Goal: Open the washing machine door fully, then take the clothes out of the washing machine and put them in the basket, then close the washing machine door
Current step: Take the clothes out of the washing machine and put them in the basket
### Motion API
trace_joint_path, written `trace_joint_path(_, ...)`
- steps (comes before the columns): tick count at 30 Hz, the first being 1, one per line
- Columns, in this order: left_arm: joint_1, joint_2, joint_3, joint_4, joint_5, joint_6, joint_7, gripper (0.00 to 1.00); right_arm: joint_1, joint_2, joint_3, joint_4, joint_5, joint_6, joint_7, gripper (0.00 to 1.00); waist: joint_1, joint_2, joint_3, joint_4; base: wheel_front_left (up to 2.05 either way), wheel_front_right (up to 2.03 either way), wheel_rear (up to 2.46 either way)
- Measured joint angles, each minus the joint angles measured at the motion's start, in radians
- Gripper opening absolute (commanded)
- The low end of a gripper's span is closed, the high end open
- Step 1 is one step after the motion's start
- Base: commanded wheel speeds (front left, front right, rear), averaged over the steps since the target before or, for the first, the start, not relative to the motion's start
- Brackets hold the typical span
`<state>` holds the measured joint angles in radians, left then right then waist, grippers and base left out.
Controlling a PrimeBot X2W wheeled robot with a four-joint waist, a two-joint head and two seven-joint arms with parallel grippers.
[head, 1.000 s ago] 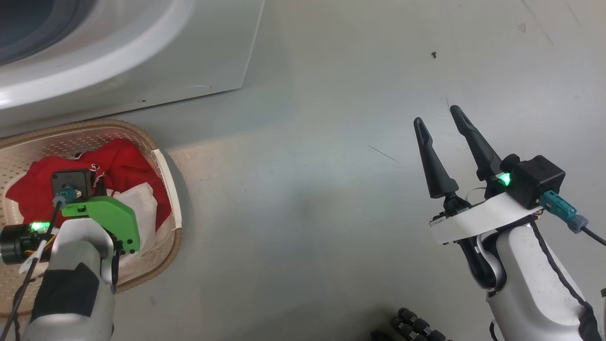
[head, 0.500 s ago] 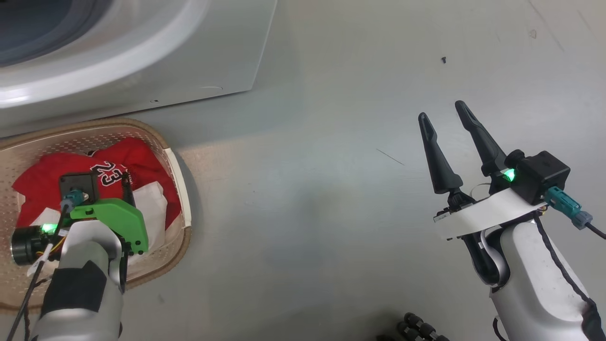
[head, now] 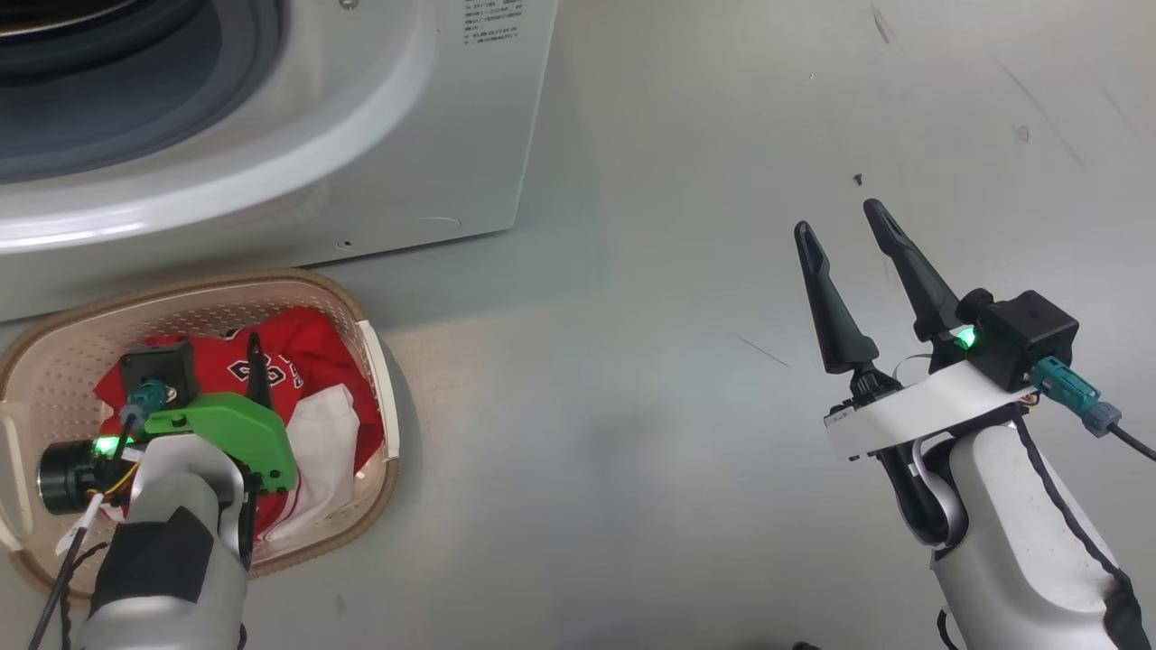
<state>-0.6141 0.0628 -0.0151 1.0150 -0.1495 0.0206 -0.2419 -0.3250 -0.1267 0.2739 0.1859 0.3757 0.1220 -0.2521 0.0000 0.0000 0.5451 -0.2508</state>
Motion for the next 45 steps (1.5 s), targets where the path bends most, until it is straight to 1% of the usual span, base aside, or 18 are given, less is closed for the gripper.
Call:
trace_joint_path(4,0.007,-0.006,0.010,-0.023,-0.015,-0.019,-0.007,1.00,0.001,0.001,-0.006,0.010,0.000,0.000,0.000,1.00,0.0000,0.0000,-0.047,0.012,0.00,0.00,0.00)
trace_joint_path(7,0.022,-0.008,0.014,-0.049,-0.030,-0.047,-0.010,1.00,0.008,0.001,-0.014,0.019,0.000,0.000,0.000,1.00,0.0000,0.0000,-0.085,0.023,0.00,0.00,0.00)
trace_joint_path(10,0.039,-0.009,0.014,-0.078,-0.031,-0.066,-0.010,1.00,0.021,0.003,-0.014,0.026,0.000,0.000,0.000,1.00,0.0000,0.0000,-0.123,0.036,0.00,0.00,0.00)
trace_joint_path(14,0.062,-0.010,0.027,-0.191,-0.047,-0.087,-0.010,1.00,0.048,0.007,-0.026,0.035,0.000,0.000,0.000,1.00,0.0000,0.0000,-0.174,0.056,0.00,0.00,0.00)
trace_joint_path(22,0.146,-0.013,0.046,-0.360,-0.052,-0.098,-0.010,1.00,0.093,0.008,-0.036,0.042,-0.001,0.000,0.000,1.00,0.0000,0.0000,-0.273,0.105,0.00,0.00,0.00)
trace_joint_path(26,0.189,-0.018,0.036,-0.442,-0.052,-0.116,-0.010,1.00,0.120,0.008,-0.046,0.042,-0.002,0.000,0.000,1.00,-0.0001,0.0000,-0.316,0.130,0.00,0.00,0.00)
trace_joint_path(30,0.233,-0.021,0.026,-0.514,-0.050,-0.123,-0.010,1.00,0.149,0.012,-0.042,0.042,-0.007,0.000,0.000,1.00,-0.0001,0.0000,-0.353,0.159,0.00,0.00,0.00)
trace_joint_path(37,0.354,-0.024,0.016,-0.589,-0.063,-0.129,-0.010,1.00,0.164,0.018,-0.049,0.035,-0.014,0.000,0.000,1.00,0.0000,0.0000,-0.417,0.202,0.00,0.00,0.00)
trace_joint_path(45,0.435,-0.025,0.017,-0.670,-0.086,-0.132,-0.010,1.00,0.183,0.035,-0.084,0.009,-0.011,0.000,0.000,1.00,-0.0001,0.0000,-0.456,0.214,0.00,0.00,0.00)
